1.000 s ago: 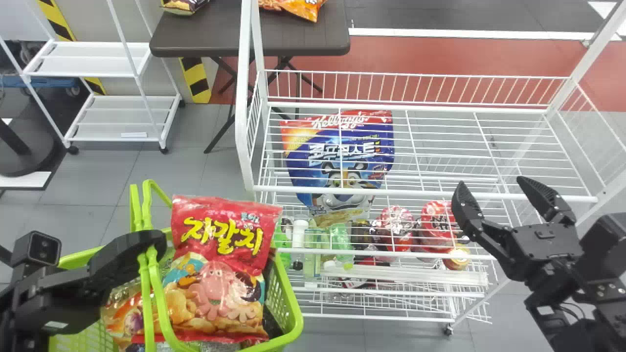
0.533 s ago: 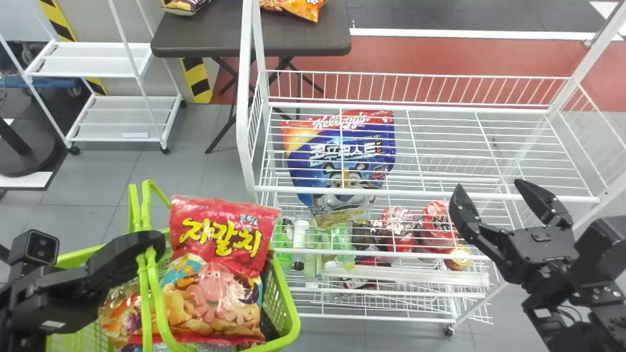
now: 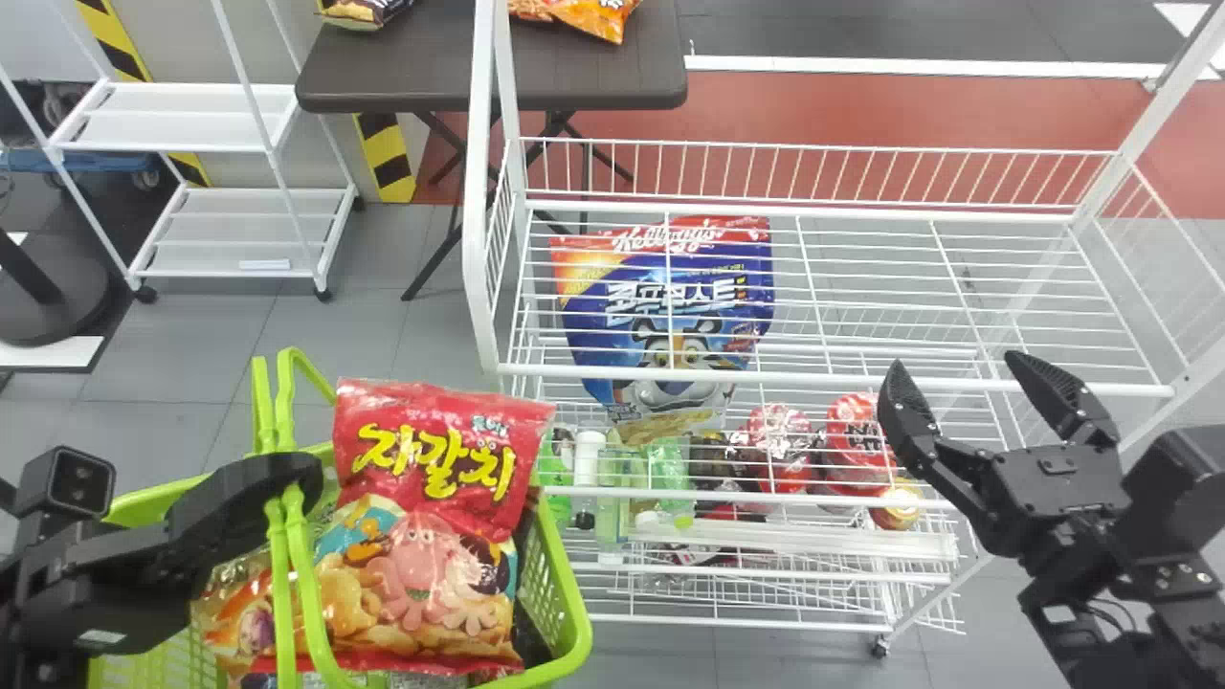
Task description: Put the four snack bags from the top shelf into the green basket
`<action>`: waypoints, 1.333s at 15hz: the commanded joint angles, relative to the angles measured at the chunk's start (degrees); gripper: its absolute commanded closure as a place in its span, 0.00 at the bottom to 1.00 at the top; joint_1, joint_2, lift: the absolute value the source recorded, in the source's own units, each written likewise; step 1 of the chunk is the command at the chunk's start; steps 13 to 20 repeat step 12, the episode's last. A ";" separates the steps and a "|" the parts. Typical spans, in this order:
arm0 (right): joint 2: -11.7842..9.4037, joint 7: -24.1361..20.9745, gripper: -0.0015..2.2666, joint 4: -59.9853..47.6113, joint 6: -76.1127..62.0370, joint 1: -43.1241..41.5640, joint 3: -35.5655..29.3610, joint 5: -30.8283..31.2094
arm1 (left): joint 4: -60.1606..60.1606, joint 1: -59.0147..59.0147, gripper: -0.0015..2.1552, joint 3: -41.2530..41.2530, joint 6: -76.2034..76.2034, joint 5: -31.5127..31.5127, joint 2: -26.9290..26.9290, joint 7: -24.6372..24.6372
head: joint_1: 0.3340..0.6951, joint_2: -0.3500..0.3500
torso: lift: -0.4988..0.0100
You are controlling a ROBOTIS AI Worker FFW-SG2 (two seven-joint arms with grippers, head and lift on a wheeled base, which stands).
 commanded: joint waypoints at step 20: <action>0.05 0.00 0.03 0.03 0.18 1.40 0.36 -0.44 | -1.83 0.47 1.00 -0.37 0.07 0.64 -0.26 -0.66 | 1.00 0.50 | 0.98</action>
